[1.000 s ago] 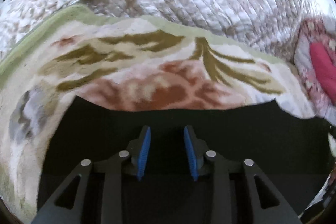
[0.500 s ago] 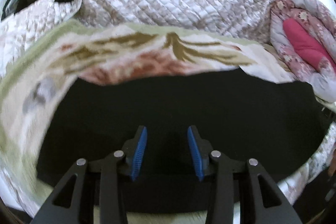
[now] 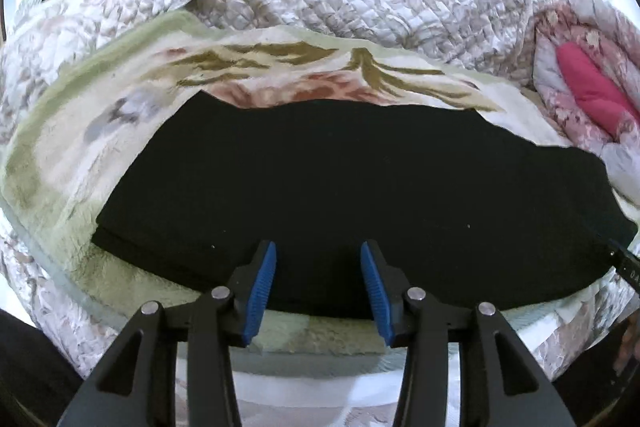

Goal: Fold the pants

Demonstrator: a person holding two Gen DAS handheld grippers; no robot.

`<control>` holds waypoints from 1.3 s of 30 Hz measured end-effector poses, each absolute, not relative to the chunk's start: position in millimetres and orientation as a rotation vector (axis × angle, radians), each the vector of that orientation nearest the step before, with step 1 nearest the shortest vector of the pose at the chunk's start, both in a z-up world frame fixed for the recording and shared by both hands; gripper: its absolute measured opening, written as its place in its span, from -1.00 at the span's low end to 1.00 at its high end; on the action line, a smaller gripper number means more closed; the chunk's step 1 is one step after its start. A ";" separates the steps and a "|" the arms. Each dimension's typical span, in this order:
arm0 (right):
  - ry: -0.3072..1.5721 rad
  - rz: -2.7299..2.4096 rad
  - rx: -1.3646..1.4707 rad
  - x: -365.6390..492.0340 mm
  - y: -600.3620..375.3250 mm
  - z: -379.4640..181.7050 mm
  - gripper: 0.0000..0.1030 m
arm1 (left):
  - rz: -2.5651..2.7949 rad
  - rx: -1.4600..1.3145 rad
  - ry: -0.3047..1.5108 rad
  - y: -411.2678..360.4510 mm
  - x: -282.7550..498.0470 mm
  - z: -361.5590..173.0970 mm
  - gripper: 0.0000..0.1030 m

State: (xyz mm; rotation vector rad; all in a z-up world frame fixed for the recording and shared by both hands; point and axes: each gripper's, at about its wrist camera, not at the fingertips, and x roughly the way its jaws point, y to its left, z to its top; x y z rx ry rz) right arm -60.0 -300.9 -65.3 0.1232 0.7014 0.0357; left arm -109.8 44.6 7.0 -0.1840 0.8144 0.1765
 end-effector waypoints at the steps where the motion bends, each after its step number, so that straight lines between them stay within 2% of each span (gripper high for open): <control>1: 0.678 0.021 0.148 -60.9 -305.7 -60.9 -0.14 | 0.185 -0.176 0.810 44.3 -110.3 9.3 -0.09; 3: 0.656 -0.002 0.166 -61.8 -311.7 -58.2 -0.14 | 0.211 -0.170 0.777 46.7 -113.3 13.9 -0.09; 6: 0.727 -0.008 0.132 -52.2 -306.1 -68.3 -0.13 | 0.249 -0.199 0.796 61.2 -110.7 9.5 -0.09; 14: 0.651 0.207 0.043 -58.8 -253.5 -53.9 -0.08 | 0.346 -0.197 0.715 84.1 -131.4 21.7 -0.09; 18: 0.738 0.305 -0.021 -47.7 -224.3 -71.5 -0.07 | 0.339 -0.274 0.792 100.9 -128.4 7.1 -0.09; 20: 0.716 0.310 -0.086 -50.3 -213.0 -71.8 0.01 | 0.332 -0.277 0.784 101.6 -132.1 9.7 -0.09; 36: 0.700 0.417 -0.027 -57.0 -205.3 -67.8 0.01 | 0.262 -0.550 0.757 132.7 -155.1 -0.9 -0.05; 39: 0.695 0.418 -0.023 -57.5 -206.1 -67.5 0.01 | 0.259 -0.587 0.738 137.6 -150.9 -3.8 0.03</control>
